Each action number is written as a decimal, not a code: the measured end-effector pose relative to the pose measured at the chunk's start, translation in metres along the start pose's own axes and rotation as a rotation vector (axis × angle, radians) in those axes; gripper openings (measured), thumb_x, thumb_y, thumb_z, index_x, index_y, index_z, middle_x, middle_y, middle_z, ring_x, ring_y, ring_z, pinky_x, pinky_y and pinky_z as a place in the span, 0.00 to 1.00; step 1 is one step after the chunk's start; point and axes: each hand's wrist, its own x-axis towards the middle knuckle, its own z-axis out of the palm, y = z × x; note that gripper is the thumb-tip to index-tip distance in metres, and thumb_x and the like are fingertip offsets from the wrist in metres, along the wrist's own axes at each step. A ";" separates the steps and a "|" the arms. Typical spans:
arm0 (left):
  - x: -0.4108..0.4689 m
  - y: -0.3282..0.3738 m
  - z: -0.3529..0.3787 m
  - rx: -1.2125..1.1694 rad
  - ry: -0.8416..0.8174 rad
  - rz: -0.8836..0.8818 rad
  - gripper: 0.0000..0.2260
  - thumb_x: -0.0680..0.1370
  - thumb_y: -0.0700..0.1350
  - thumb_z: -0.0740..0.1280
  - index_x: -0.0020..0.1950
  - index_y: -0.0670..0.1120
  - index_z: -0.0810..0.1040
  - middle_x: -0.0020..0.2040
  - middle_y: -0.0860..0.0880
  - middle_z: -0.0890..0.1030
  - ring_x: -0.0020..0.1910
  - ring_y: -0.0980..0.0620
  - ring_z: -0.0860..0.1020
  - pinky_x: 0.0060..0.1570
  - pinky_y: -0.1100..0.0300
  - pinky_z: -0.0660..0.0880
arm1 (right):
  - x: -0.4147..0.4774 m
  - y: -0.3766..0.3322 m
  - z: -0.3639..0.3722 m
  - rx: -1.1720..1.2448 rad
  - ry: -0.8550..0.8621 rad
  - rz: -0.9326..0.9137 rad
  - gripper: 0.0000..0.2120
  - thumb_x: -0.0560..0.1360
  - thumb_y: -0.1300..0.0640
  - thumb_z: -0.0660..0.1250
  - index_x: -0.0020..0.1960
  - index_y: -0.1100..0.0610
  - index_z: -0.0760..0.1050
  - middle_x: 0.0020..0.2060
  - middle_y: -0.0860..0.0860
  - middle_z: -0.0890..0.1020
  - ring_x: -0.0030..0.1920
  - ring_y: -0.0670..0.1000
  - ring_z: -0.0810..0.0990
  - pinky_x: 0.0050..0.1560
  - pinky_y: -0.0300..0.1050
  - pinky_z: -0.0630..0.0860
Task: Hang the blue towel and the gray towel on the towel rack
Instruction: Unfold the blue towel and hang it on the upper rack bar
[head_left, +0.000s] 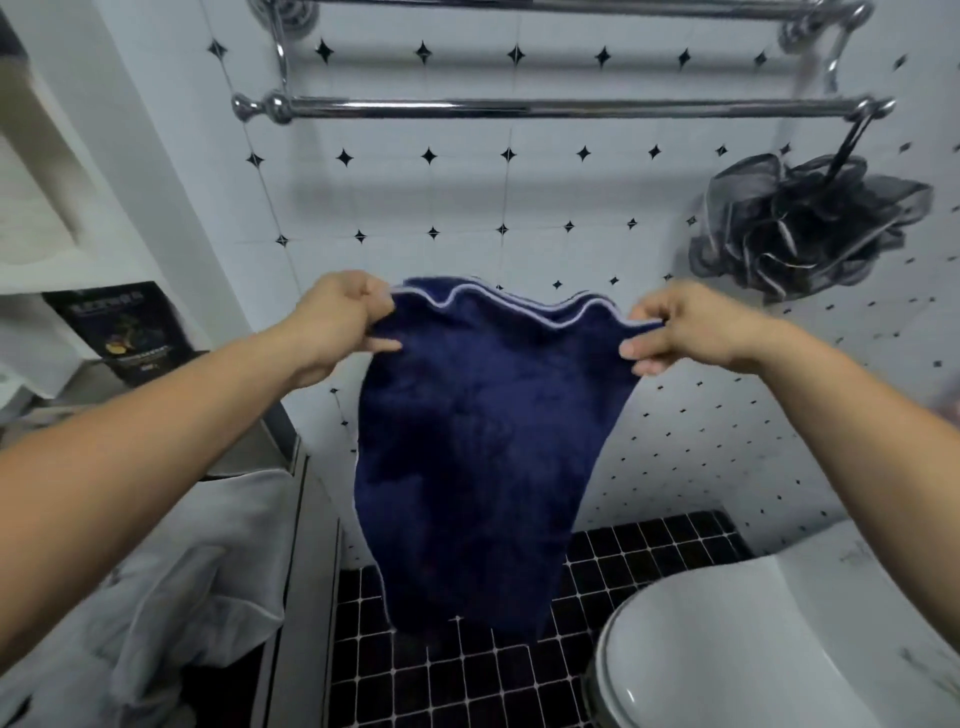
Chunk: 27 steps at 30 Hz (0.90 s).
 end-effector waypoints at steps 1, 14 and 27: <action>-0.005 -0.003 0.001 0.104 -0.108 -0.045 0.11 0.82 0.35 0.60 0.40 0.43 0.73 0.37 0.47 0.73 0.37 0.52 0.75 0.36 0.59 0.83 | -0.002 -0.003 0.003 -0.046 -0.173 0.020 0.05 0.71 0.67 0.74 0.43 0.65 0.78 0.33 0.60 0.85 0.34 0.52 0.86 0.36 0.39 0.81; -0.006 -0.003 -0.019 -0.040 0.306 -0.058 0.14 0.83 0.38 0.58 0.38 0.46 0.70 0.38 0.49 0.70 0.39 0.52 0.71 0.31 0.61 0.82 | 0.005 -0.011 -0.001 0.206 0.319 0.013 0.08 0.76 0.66 0.69 0.42 0.59 0.71 0.37 0.63 0.80 0.31 0.53 0.86 0.33 0.44 0.84; -0.004 -0.012 -0.032 0.055 0.084 -0.111 0.06 0.82 0.38 0.63 0.45 0.40 0.76 0.45 0.44 0.75 0.46 0.48 0.77 0.32 0.58 0.83 | -0.002 0.023 -0.009 0.386 0.140 0.075 0.11 0.70 0.69 0.73 0.51 0.62 0.82 0.42 0.56 0.87 0.40 0.58 0.87 0.36 0.38 0.82</action>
